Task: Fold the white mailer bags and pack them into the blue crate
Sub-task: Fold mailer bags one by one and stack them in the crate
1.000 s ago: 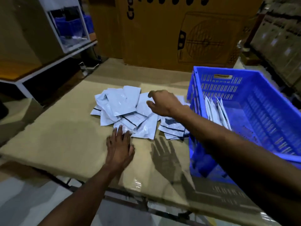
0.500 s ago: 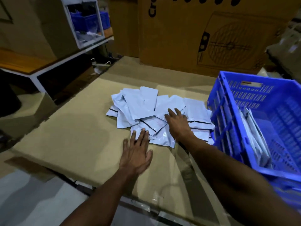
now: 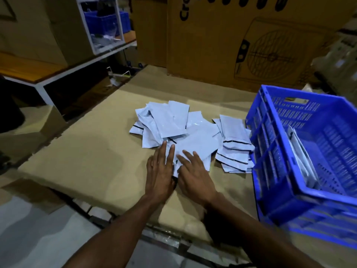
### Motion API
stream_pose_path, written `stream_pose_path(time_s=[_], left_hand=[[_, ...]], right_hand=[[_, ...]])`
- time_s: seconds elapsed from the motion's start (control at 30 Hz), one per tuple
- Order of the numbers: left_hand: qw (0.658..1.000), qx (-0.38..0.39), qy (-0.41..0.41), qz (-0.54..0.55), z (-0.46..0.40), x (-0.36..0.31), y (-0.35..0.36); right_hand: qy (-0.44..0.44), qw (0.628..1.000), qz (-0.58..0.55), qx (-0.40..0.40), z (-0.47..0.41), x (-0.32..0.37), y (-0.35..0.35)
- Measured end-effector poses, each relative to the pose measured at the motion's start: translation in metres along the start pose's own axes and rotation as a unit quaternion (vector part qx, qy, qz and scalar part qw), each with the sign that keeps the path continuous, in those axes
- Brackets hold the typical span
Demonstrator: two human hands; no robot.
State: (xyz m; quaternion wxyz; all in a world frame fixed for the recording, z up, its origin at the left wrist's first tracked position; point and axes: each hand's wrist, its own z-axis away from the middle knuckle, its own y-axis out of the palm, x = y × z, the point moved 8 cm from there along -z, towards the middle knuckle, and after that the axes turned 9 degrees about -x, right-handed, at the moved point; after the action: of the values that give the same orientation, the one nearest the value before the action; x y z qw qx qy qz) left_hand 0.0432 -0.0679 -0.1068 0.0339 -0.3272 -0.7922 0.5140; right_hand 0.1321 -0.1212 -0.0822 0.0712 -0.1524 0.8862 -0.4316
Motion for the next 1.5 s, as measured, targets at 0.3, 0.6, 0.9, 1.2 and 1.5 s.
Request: stream_pose_path(time_s=[0.3,0.6,0.9,1.2,1.5], left_hand=[[0.993,0.059,0.096,-0.039,0.035,0.043,0.002],[0.979,0.131,0.152,-0.044,0.033,0.052,-0.01],[0.987,-0.04,0.138,0.067,0.018,0.015,-0.047],[0.986,0.093,0.076,0.116,0.057,-0.026,0.018],[0.989,0.117,0.086,-0.039,0.059,-0.02,0.02]], right_hand=[[0.005,0.989,0.054,0.14,0.023,-0.017,0.002],[0.099,0.969,-0.014,0.226,0.087,0.0,0.015],[0.242,0.94,-0.101,0.216,0.084,0.012,0.003],[0.197,0.977,-0.046,0.069,0.081,0.013,0.003],[0.232,0.952,0.018,0.199,0.097,-0.006,0.008]])
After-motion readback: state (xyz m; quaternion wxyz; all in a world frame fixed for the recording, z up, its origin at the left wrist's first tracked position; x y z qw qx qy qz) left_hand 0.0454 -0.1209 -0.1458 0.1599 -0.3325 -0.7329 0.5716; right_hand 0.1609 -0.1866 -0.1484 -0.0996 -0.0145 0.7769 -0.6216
